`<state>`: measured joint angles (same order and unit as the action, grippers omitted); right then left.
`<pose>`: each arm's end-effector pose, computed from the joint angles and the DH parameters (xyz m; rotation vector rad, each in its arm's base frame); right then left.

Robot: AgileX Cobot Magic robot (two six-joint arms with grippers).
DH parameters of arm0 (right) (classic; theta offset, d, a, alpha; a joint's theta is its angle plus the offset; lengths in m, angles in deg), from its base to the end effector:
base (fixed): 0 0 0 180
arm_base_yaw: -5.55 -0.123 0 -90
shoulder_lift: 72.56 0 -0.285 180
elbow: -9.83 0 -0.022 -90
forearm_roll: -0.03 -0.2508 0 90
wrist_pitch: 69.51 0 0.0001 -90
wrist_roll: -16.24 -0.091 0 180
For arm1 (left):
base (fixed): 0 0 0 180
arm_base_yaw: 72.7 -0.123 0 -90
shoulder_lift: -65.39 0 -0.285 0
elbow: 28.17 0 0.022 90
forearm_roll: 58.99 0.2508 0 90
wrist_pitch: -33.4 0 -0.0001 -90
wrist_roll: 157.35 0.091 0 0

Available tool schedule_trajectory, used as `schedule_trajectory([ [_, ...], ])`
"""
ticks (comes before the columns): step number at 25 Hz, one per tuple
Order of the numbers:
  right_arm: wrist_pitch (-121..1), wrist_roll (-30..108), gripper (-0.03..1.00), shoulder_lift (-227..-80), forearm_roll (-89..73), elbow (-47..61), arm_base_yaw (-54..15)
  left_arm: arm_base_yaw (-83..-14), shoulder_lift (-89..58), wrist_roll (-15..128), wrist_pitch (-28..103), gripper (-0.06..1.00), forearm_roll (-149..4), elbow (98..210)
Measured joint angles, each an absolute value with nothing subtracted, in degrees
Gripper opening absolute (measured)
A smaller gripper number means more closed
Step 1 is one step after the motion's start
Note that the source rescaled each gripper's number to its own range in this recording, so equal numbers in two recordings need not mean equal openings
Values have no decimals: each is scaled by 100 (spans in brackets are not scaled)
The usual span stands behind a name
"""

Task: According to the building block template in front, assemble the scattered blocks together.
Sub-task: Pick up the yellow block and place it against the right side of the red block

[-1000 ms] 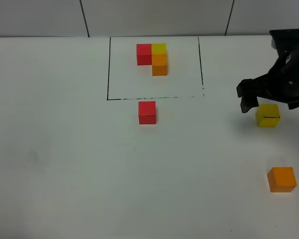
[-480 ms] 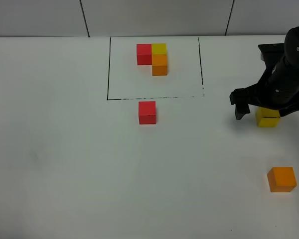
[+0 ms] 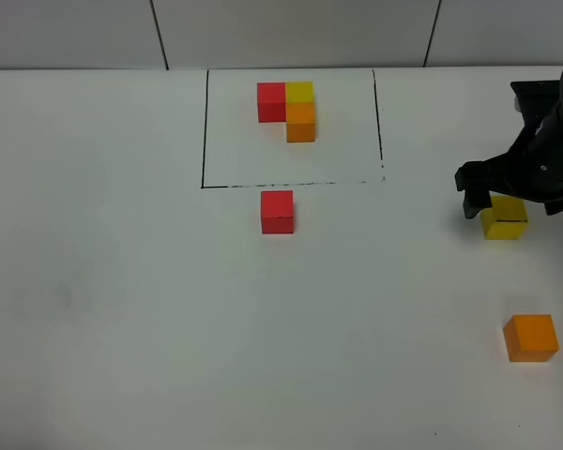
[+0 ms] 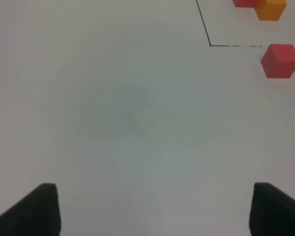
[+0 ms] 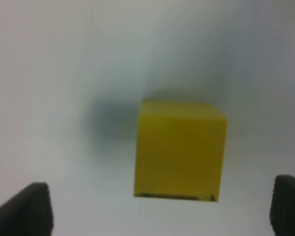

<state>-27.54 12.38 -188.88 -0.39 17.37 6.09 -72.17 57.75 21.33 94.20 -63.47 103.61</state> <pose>0.3691 -0.0030 0.1687 0.1181 2.8921 0.0185 -0.0062 -0.0062 0.2791 -0.0100 2.0355 -0.1137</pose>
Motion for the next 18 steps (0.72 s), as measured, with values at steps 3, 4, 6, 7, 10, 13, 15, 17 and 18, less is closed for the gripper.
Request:
schedule_trajectory([
  [3, -2828, 1256, 78, -19006, -39, 1732, 693, -7217, 5775, 2133, 9411, 72, -6347, 10361],
  [4, -2847, 1268, 78, -19068, -39, 1732, 727, -7217, 5775, 2133, 9411, 72, -6347, 10361],
  [6, -2920, 1315, 78, -19179, -39, 1732, 771, -7217, 5775, 2133, 9411, 72, -6347, 10361],
  [7, -2960, 1345, 78, -19232, -39, 1732, 808, -7217, 5775, 2133, 9411, 72, -6347, 10361],
  [10, -3126, 1403, 78, -19350, -39, 1732, 834, -7217, 5775, 2133, 9411, 72, -6347, 10361],
  [13, -3232, 1414, 78, -19438, -34, 1732, 840, -7217, 5775, 2133, 9411, 72, -6347, 10361],
  [15, -3297, 1414, 78, -19476, -34, 1732, 840, -7217, 5775, 2133, 9411, 72, -6347, 10361],
  [17, -3336, 1414, 78, -19519, -34, 1732, 840, -7217, 5775, 2133, 9411, 72, -6347, 10361],
  [18, -3341, 1414, 78, -19532, -34, 1732, 840, -7217, 5775, 2133, 9411, 72, -6347, 10361],
])
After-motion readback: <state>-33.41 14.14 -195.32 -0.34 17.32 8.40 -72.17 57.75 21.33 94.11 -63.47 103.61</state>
